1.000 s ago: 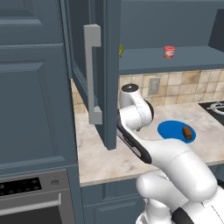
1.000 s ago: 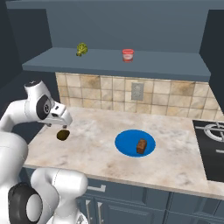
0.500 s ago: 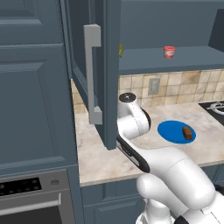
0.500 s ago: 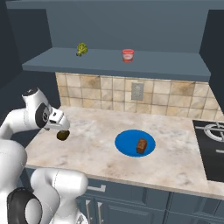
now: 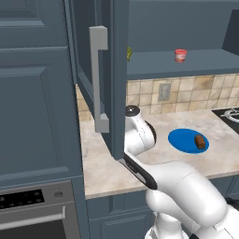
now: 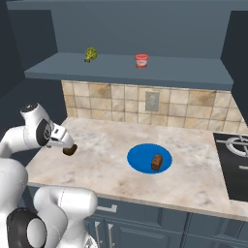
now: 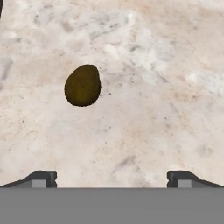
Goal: Pick the avocado and bread from the counter and place them on the plate. Then pick the jam from the cabinet and place it next to the plate. Lastly close the cabinet door.
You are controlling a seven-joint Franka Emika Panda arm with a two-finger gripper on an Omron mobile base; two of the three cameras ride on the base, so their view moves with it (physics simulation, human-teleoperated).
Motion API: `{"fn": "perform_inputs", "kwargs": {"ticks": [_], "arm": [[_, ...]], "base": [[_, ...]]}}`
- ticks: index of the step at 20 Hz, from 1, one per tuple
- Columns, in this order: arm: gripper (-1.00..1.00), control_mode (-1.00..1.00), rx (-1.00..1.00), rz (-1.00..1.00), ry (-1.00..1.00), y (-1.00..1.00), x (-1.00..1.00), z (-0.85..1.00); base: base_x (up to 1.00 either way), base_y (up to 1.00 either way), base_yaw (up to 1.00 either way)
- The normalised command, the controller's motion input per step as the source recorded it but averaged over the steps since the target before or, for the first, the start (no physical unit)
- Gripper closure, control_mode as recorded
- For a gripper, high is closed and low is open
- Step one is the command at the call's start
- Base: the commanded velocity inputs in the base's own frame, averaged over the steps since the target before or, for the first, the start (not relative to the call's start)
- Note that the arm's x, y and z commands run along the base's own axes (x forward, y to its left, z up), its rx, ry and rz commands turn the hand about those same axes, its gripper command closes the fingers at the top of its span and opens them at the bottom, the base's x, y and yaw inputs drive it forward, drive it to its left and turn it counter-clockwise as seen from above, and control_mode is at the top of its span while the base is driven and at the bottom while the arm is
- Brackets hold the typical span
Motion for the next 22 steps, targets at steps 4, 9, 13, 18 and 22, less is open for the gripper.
{"fn": "perform_inputs", "kwargs": {"ticks": [4, 9, 13, 18, 22], "arm": [[-1.00, -1.00, 0.02, 0.00, 0.00, 0.09, 0.04, -0.02], [-1.00, -1.00, 0.02, 0.00, 0.00, 0.03, 0.10, -0.05], [-1.00, -1.00, 0.03, 0.02, 0.00, 0.00, 0.14, -0.08], [-1.00, -1.00, 0.03, 0.03, 0.00, 0.00, 0.15, -0.07], [-1.00, -1.00, 0.02, 0.03, 0.00, 0.00, 0.17, -0.06]], "base": [[0.00, 0.00, 0.00], [0.00, 0.00, 0.00], [0.00, 0.00, 0.00], [0.00, 0.00, 0.00], [0.00, 0.00, 0.00]]}}
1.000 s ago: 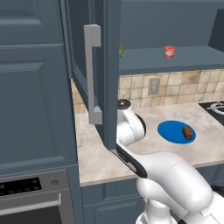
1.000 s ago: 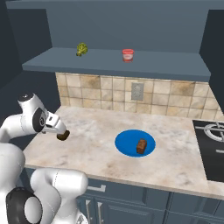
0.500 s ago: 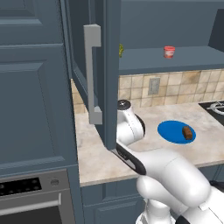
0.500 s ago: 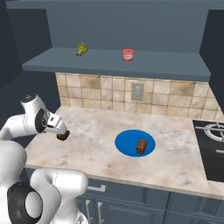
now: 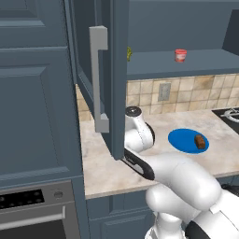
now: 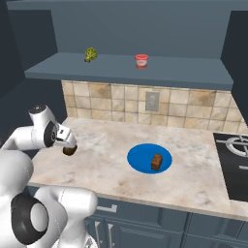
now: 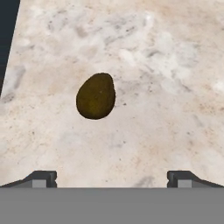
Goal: Pick the avocado and bread from the counter and place them on the plate. Then pick the jam from the cabinet and place it next to the plate. Lastly close the cabinet door.
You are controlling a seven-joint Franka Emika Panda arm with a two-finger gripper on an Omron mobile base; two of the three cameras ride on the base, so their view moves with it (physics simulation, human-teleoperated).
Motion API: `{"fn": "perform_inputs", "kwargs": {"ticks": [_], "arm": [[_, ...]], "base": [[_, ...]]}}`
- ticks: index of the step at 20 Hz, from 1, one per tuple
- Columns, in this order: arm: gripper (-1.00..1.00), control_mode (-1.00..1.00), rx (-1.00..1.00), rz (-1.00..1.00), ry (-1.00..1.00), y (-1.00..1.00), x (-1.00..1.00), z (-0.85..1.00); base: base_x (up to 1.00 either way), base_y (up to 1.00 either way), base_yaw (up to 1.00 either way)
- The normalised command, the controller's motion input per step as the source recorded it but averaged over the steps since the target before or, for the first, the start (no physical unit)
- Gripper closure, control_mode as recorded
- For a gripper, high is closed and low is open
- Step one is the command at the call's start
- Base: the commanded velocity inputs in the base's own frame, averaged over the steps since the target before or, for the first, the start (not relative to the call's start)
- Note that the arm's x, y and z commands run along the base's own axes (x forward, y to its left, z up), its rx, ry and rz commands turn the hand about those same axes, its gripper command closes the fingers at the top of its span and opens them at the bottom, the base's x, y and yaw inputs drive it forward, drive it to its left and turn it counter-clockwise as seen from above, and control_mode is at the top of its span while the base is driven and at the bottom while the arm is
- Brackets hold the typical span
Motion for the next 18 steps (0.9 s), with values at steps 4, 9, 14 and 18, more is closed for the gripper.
{"fn": "perform_inputs", "kwargs": {"ticks": [4, 9, 14, 18], "arm": [[-1.00, -1.00, 0.02, 0.02, 0.00, 0.00, 0.14, -0.05], [-1.00, -1.00, 0.00, 0.00, 0.00, 0.00, 0.13, -0.03], [-1.00, -1.00, 0.00, 0.00, 0.00, 0.00, 0.13, -0.06], [-1.00, -1.00, 0.00, 0.00, 0.01, 0.00, 0.14, -0.09]], "base": [[0.00, 0.00, 0.00], [0.00, 0.00, 0.00], [0.00, 0.00, 0.00], [0.00, 0.00, 0.00]]}}
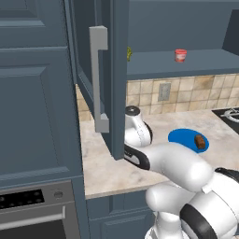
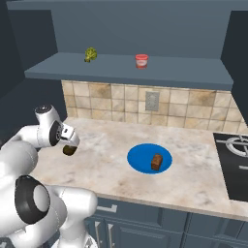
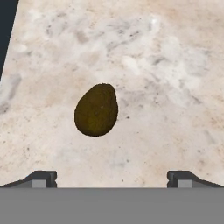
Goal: Pick the avocado and bread from the counter and place them on the plate. Then pick the jam from the cabinet and place it next to the plate. Lastly close the cabinet door.
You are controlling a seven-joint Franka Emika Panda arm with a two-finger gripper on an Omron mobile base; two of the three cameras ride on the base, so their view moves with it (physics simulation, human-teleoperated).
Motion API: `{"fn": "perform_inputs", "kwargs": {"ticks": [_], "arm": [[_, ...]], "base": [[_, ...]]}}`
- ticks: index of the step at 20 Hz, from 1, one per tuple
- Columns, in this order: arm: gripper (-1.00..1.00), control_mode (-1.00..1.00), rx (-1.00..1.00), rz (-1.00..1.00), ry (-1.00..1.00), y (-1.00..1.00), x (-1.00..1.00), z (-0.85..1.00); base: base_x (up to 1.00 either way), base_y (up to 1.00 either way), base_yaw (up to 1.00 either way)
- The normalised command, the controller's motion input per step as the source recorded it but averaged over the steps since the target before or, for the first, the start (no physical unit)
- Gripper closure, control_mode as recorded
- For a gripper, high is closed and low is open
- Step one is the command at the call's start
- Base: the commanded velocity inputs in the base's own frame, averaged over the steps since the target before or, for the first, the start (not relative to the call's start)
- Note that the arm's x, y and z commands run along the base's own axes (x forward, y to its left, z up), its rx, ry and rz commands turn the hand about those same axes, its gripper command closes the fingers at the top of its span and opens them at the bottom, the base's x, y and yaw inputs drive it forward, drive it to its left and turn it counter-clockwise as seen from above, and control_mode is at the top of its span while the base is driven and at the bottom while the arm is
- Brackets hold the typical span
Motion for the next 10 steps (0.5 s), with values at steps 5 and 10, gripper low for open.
{"fn": "perform_inputs", "kwargs": {"ticks": [5, 10], "arm": [[-1.00, -1.00, 0.00, 0.00, 0.01, 0.01, 0.15, -0.12], [-1.00, -1.00, 0.00, 0.00, 0.02, 0.03, 0.11, -0.12]], "base": [[0.00, 0.00, 0.00], [0.00, 0.00, 0.00]]}}
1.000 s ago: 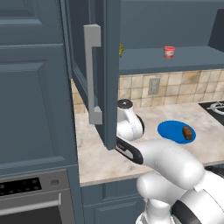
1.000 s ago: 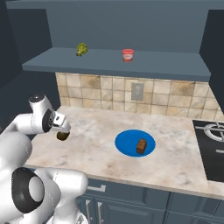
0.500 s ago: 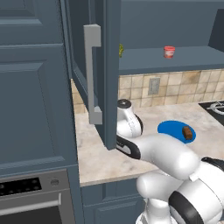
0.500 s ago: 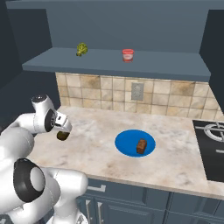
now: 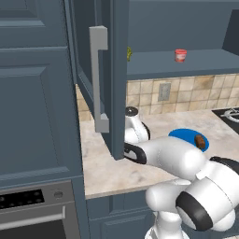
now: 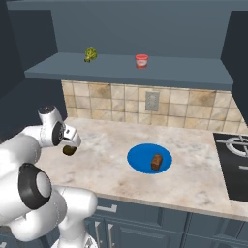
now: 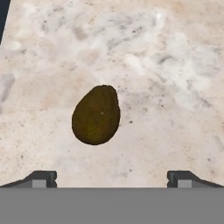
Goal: Pick the avocado and bread from the counter and place them on the plate. Then pick the jam from the cabinet and place it next to the plate. Lastly close the cabinet door.
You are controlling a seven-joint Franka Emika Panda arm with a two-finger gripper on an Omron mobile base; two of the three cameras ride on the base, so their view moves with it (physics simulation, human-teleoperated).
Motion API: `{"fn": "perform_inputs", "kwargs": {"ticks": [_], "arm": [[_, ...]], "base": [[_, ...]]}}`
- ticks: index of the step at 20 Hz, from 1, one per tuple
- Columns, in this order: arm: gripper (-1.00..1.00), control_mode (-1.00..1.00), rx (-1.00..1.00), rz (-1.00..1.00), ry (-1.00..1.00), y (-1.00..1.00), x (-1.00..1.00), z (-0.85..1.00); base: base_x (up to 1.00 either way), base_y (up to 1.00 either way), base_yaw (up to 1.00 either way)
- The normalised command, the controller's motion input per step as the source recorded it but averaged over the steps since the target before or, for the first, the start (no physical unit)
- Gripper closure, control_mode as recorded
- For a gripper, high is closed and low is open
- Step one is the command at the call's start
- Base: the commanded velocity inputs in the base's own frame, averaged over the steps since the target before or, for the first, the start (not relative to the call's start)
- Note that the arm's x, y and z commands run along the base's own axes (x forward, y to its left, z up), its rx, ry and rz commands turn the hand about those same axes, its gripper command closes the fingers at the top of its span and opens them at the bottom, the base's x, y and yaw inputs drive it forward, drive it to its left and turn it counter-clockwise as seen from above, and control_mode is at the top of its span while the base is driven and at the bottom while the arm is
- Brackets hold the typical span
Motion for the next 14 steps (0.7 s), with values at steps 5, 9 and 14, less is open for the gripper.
{"fn": "perform_inputs", "kwargs": {"ticks": [5, 9, 14], "arm": [[-1.00, -1.00, 0.00, 0.00, 0.02, 0.08, 0.09, -0.14], [-1.00, -1.00, 0.00, 0.00, 0.01, 0.07, 0.11, -0.15], [-1.00, -1.00, 0.00, 0.00, 0.00, 0.03, 0.15, -0.12]], "base": [[0.00, 0.00, 0.00], [0.00, 0.00, 0.00], [0.00, 0.00, 0.00]]}}
